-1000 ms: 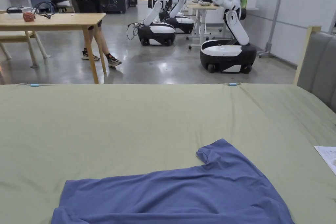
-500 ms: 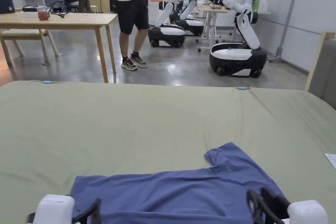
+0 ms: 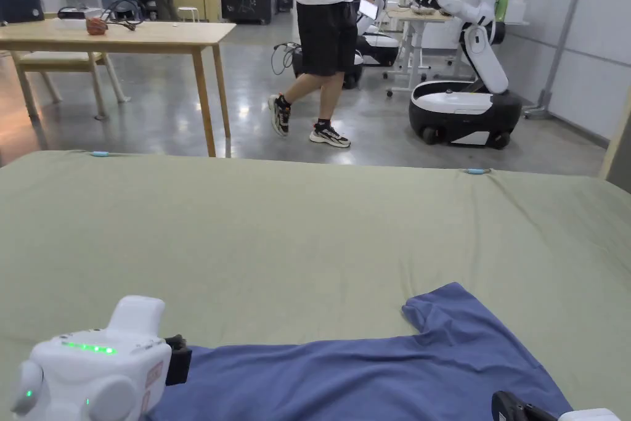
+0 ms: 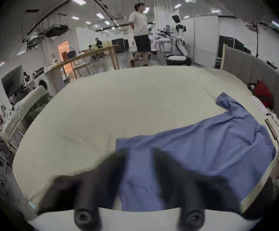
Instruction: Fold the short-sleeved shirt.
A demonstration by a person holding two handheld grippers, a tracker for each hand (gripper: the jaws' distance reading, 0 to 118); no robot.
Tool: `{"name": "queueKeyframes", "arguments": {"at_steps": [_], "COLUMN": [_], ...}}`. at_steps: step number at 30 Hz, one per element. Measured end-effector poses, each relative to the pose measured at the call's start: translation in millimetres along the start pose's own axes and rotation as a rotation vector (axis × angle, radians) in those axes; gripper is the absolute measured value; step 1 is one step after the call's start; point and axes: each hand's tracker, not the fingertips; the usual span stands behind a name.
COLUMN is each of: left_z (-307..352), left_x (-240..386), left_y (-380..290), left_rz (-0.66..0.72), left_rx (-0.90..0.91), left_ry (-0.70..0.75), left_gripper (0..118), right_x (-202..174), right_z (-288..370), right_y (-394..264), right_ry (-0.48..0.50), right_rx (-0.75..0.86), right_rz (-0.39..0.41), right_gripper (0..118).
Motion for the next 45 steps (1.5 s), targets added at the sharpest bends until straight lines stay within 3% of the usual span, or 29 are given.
{"name": "queueKeyframes", "arguments": {"at_steps": [1, 2, 6, 8, 10, 11, 12, 13, 14, 15, 16, 22, 24, 25, 26, 28, 29, 30, 31, 32, 34, 36, 38, 45], "left_z": [-18.9, -35.7, -81.8, -65.9, -69.4, -98.2, -105.4, -98.7, -89.8, -92.4, -88.4, -68.3, -67.1, -68.4, -69.3, -73.4, -75.1, -76.7, -74.8, -74.0, -72.2, -62.3, -42.3, 80.3], "left_x": [-5.1, -9.4, -21.1, 12.5, 25.1, 7.9, 5.0, 9.6, 14.8, 12.8, 14.6, 28.7, 31.2, 31.7, 32.5, 32.4, 32.1, 32.1, 33.4, 34.1, 33.6, 27.4, 21.3, -4.5], "left_y": [7.0, 10.6, 65.0, 23.9, 15.6, 15.0, 12.1, 11.9, 14.9, 16.4, 18.7, 27.0, 26.7, 27.7, 28.4, 27.3, 27.6, 28.1, 26.9, 26.7, 27.8, 29.0, 29.7, 2.1], "left_rz": [-0.001, -0.003, -0.012, 0.003, 0.004, 0.001, -0.002, 0.019, -0.015, -0.025, -0.026, -0.029, -0.036, -0.035, -0.035, -0.039, -0.038, -0.034, -0.031, -0.030, -0.019, 0.021, 0.024, 0.085], "left_rx": [-0.037, -0.055, -0.148, -0.207, -0.282, -0.311, -0.321, -0.286, -0.264, -0.267, -0.256, -0.182, -0.174, -0.177, -0.178, -0.178, -0.178, -0.178, -0.174, -0.174, -0.165, -0.149, -0.092, 0.083], "left_ry": [0.003, 0.017, 0.084, 0.095, 0.087, 0.082, 0.046, 0.012, 0.053, 0.016, 0.008, 0.003, 0.000, -0.004, -0.004, 0.002, 0.002, 0.000, -0.001, -0.002, -0.009, -0.022, -0.007, -0.102], "left_gripper": [84, 118, 116, 115, 101, 74, 61, 58, 40, 18, 9, 9, 9, 9, 9, 9, 9, 9, 9, 9, 8, 8, 8, 8], "right_x": [4.8, 9.4, 37.2, 57.2, 83.1, 95.6, 109.6, 124.2, 135.6, 146.3, 156.5, 166.8, 163.9, 163.1, 158.4, 153.0, 149.7, 144.7, 141.4, 139.0, 135.0, 132.7, 132.1, 126.7], "right_z": [-3.3, -6.3, -28.2, -46.6, -74.7, -90.2, -110.0, -131.3, -150.9, -174.7, -201.4, -300.6, -313.9, -319.2, -314.4, -306.9, -304.1, -295.6, -292.4, -290.7, -283.5, -269.3, -244.0, -91.4], "right_y": [0.5, 1.8, 5.2, 8.5, 15.1, 18.9, 23.0, 26.3, 28.7, 30.5, 31.4, 11.9, 3.9, -2.6, -0.9, 5.8, 6.4, 12.7, 13.5, 13.0, 17.6, 24.8, 38.9, 63.3], "right_ry": [-0.012, -0.019, -0.066, -0.089, -0.119, -0.127, -0.138, -0.141, -0.146, -0.151, -0.160, -0.229, -0.196, -0.173, -0.181, -0.198, -0.187, -0.170, -0.147, -0.163, -0.089, -0.132, -0.095, -0.023], "right_rx": [-0.006, -0.015, -0.072, -0.123, -0.167, -0.202, -0.243, -0.279, -0.303, -0.362, -0.449, -0.593, -0.649, -0.705, -0.697, -0.659, -0.653, -0.610, -0.588, -0.594, -0.619, -0.546, -0.491, -0.233], "right_rz": [-0.004, -0.007, -0.020, -0.033, -0.040, -0.052, -0.063, -0.080, -0.095, -0.104, -0.106, -0.046, -0.039, -0.053, -0.085, -0.082, -0.079, -0.025, -0.017, -0.022, -0.037, -0.009, -0.042, -0.063], "right_gripper": [1, 2, 2, 2, 2, 2, 3, 18, 66, 105, 118, 117, 114, 106, 88, 81, 66, 45, 12, 1, 1, 1, 1, 1]}}
